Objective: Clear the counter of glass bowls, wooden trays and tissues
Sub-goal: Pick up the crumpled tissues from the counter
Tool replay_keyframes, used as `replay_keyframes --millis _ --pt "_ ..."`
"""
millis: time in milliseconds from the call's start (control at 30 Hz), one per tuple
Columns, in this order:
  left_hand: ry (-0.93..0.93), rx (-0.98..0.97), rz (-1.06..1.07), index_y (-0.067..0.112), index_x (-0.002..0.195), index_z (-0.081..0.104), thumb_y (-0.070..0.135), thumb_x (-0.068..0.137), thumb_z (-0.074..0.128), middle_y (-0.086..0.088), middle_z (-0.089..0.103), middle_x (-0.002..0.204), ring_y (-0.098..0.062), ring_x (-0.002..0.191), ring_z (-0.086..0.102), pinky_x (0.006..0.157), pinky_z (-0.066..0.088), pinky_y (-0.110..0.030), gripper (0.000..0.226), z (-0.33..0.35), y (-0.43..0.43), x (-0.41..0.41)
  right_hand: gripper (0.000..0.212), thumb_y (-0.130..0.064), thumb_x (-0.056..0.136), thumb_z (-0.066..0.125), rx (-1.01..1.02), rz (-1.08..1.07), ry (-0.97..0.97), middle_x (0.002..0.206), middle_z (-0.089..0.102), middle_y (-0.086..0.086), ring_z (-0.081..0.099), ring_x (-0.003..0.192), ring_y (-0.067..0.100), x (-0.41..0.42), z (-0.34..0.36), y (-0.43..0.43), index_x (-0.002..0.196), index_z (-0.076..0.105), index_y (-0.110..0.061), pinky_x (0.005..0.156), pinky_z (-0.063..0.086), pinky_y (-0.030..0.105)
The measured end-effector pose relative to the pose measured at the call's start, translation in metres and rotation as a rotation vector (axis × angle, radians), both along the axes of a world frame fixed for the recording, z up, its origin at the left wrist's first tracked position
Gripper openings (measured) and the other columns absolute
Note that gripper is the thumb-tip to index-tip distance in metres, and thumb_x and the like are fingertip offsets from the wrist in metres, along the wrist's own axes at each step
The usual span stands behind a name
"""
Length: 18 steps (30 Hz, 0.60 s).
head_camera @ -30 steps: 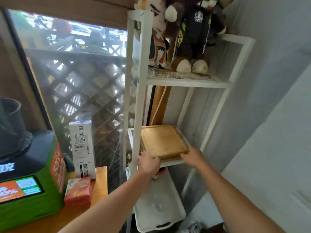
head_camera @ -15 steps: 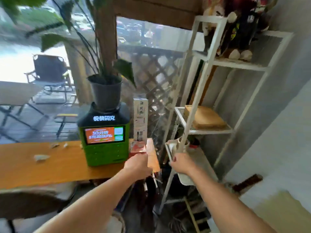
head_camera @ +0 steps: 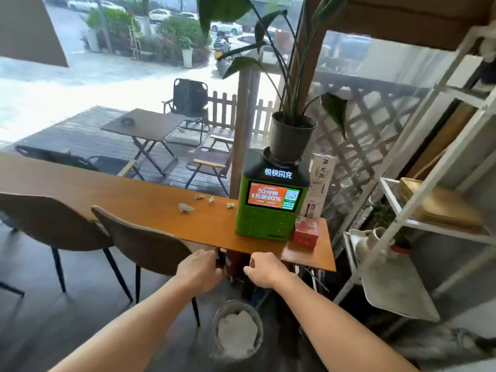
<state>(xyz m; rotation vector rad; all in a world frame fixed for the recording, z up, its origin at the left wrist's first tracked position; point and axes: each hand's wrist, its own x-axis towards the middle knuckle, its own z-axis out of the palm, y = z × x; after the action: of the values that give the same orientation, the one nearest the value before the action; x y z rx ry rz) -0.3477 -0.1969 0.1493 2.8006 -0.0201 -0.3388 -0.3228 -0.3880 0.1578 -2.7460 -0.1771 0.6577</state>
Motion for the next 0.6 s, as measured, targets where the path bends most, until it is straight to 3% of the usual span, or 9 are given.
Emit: replay_keyframes --millis 333,467,600 --pt "-0.004 -0.004 0.032 0.018 0.060 0.040 0.026 0.078 0.049 0.000 0.052 0.071 -0.026 0.070 0.055 0.058 0.040 -0.032 0.022 -0.005 0.052 0.045 0.022 -0.043 0.087 0.051 -0.009 0.057 0.084 0.099 0.060 0.003 0.058 0.088 0.026 0.052 -0.031 0.060 0.090 0.057 -0.022 0.077 0.051 0.037" --pt "0.000 0.006 -0.001 0.019 0.076 0.049 0.031 0.083 0.048 -0.008 0.064 0.094 -0.030 0.089 0.063 0.065 0.043 -0.034 0.014 -0.008 0.068 0.098 0.022 -0.043 0.085 0.052 0.005 0.019 0.085 0.100 0.061 0.002 0.060 0.090 0.025 0.107 -0.038 0.077 0.090 0.059 -0.023 0.077 0.051 0.037" --pt "0.072 0.028 0.001 0.024 0.086 0.054 0.036 0.089 0.051 -0.004 0.062 0.103 -0.026 0.098 0.061 0.071 0.042 -0.033 0.013 -0.013 0.088 0.159 0.026 -0.040 0.086 0.053 0.027 -0.020 0.101 0.107 0.064 0.006 0.061 0.096 0.027 0.171 -0.042 0.097 0.098 0.062 -0.019 0.078 0.050 0.035"
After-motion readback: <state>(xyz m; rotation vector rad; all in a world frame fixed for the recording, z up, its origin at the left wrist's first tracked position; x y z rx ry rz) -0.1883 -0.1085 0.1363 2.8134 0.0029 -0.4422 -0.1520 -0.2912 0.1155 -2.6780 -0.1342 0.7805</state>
